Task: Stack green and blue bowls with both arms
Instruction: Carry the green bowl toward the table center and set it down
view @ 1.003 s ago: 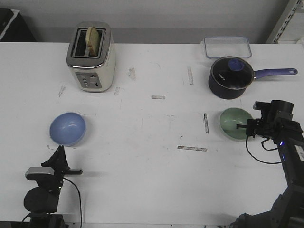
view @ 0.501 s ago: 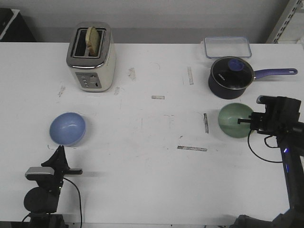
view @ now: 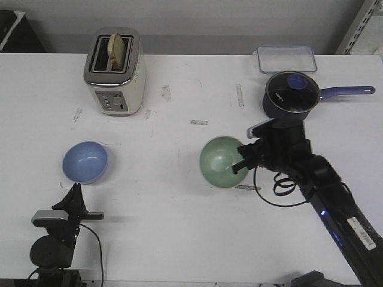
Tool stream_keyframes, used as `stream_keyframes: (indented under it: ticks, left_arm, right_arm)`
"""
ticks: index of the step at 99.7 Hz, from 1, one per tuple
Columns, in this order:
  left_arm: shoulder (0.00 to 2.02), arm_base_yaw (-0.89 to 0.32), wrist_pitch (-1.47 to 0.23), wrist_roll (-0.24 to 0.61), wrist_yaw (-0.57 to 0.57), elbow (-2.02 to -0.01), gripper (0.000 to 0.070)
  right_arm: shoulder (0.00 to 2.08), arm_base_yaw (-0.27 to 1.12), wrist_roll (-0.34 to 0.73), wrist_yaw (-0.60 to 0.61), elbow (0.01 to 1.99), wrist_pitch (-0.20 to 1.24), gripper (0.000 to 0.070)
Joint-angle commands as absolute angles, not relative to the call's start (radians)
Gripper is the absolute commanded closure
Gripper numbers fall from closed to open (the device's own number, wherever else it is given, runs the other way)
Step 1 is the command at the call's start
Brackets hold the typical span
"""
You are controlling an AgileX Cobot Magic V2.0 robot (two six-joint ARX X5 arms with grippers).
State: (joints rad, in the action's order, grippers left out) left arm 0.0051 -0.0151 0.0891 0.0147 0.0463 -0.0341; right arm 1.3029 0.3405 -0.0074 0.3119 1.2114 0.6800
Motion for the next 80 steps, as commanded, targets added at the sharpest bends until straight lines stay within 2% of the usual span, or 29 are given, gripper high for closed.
stream_keyframes:
  ticks: [1, 13, 31, 56, 80]
  left_arm:
    - [0.003, -0.012, 0.099, 0.020, 0.045, -0.012, 0.0699]
    - [0.003, -0.012, 0.099, 0.019, 0.045, -0.012, 0.0699]
    - [0.003, -0.012, 0.099, 0.019, 0.045, -0.012, 0.0699]
    - [0.003, -0.012, 0.099, 0.019, 0.045, -0.012, 0.0699]
    - [0.003, -0.012, 0.099, 0.019, 0.045, -0.012, 0.0699]
  right_arm:
    - [1.347, 0.421, 0.011, 0.313, 1.225, 0.681, 0.0700]
    - [1.426, 0.525, 0.006, 0.310, 1.225, 0.682, 0.0700]
    - [1.560, 0.592, 0.003, 0.310, 1.225, 0.680, 0.0700]
    - [1.688, 0.608, -0.001, 0.301, 1.225, 0.673, 0.0700]
    - [1.695, 0.610, 0.000, 0.288, 1.225, 0.675, 0.0690]
